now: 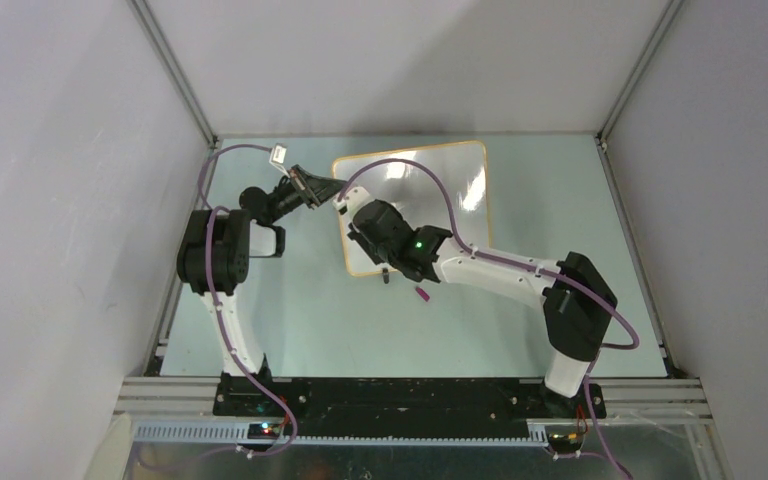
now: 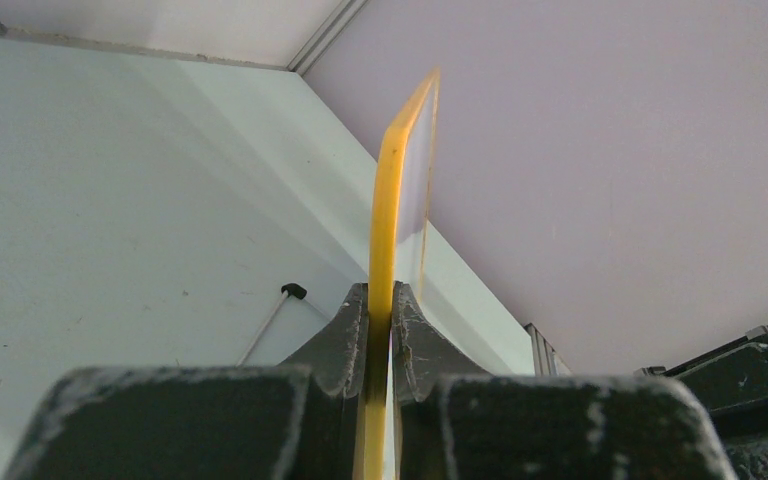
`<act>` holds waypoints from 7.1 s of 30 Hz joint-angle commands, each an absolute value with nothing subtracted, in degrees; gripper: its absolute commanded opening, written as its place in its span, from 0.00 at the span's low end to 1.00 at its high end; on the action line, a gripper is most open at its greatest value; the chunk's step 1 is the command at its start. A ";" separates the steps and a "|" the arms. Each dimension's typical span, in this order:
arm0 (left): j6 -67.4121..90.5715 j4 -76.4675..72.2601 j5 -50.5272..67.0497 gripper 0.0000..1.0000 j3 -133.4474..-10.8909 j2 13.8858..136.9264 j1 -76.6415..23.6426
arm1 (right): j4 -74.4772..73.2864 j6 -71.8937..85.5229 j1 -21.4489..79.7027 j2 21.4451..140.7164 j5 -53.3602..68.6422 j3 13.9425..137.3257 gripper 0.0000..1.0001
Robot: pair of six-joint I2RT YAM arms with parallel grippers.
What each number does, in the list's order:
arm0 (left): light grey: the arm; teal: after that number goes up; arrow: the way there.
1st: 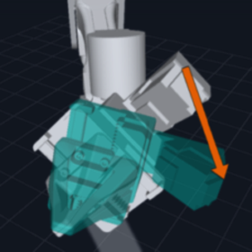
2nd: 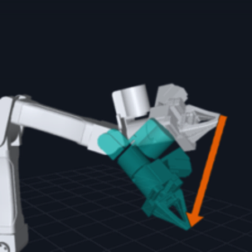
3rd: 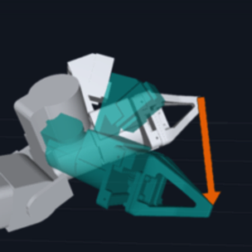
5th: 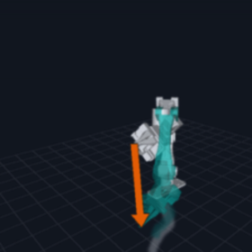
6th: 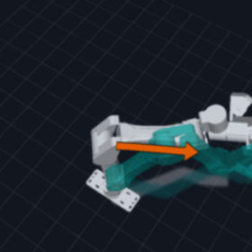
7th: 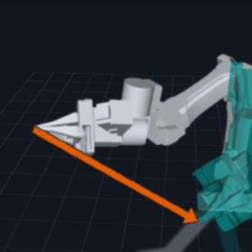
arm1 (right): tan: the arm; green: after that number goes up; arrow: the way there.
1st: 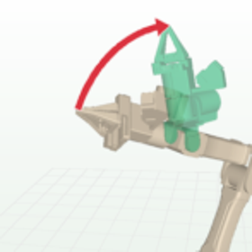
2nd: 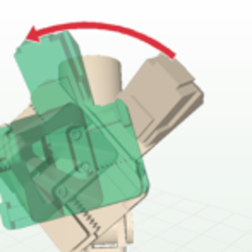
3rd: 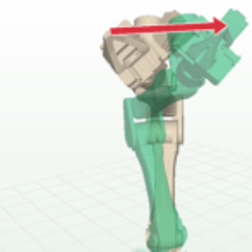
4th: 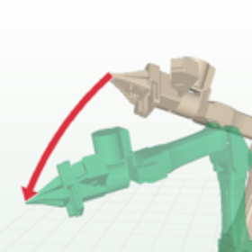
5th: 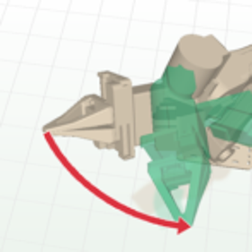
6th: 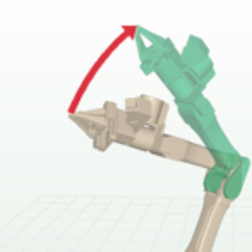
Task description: Write a sentence on the whiteboard
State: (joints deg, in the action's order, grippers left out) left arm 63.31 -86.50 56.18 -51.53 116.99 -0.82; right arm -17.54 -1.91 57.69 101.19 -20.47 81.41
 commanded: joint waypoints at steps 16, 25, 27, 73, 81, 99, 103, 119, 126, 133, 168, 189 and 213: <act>56.79 -87.57 54.31 0.00 -46.41 115.45 -1.06 | -15.55 -3.46 55.91 90.13 -17.88 80.05 0.00; 55.60 -86.73 53.46 0.00 -45.26 113.75 -1.14 | -10.01 -3.60 55.42 91.04 -18.01 75.59 0.00; 57.09 -87.47 54.06 0.00 -45.82 114.23 -1.14 | -9.12 -3.80 55.40 91.13 -18.62 75.08 0.00; 40.38 -59.53 57.97 0.00 -54.34 110.99 -2.79 | -0.95 -5.15 56.10 88.51 -22.38 67.59 0.00; 39.77 -61.06 60.41 0.00 -54.09 110.77 -2.98 | -0.57 -4.85 56.01 88.09 -22.25 67.11 0.00; 54.84 -81.61 61.09 0.00 -54.16 116.99 -2.80 | 3.12 -6.67 56.12 89.35 -22.70 67.15 0.00; 54.62 -81.15 60.98 0.00 -54.33 117.16 -2.76 | 2.60 -6.53 56.07 89.61 -22.80 67.13 0.00; 55.02 -81.37 61.00 0.00 -54.83 117.50 -2.79 | 1.21 -6.16 56.45 91.01 -24.15 67.09 0.00; 55.02 -81.34 61.01 0.00 -54.80 117.42 -2.76 | 1.30 -6.24 56.20 92.13 -24.40 67.17 0.00; 54.97 -81.39 61.08 0.00 -54.75 117.42 -2.75 | 1.77 -6.34 56.14 92.57 -24.07 67.25 0.00; 55.54 -82.07 61.37 0.00 -54.78 117.59 -2.80 | -2.20 -6.84 54.87 95.95 -24.88 72.68 0.00; 56.16 -82.75 61.55 0.00 -55.10 117.88 -2.70 | -5.11 -6.15 55.26 96.75 -25.27 74.01 0.00; 58.55 -85.49 61.62 0.00 -55.17 118.56 -2.30 | -7.19 -4.79 57.33 96.08 -26.71 70.92 0.00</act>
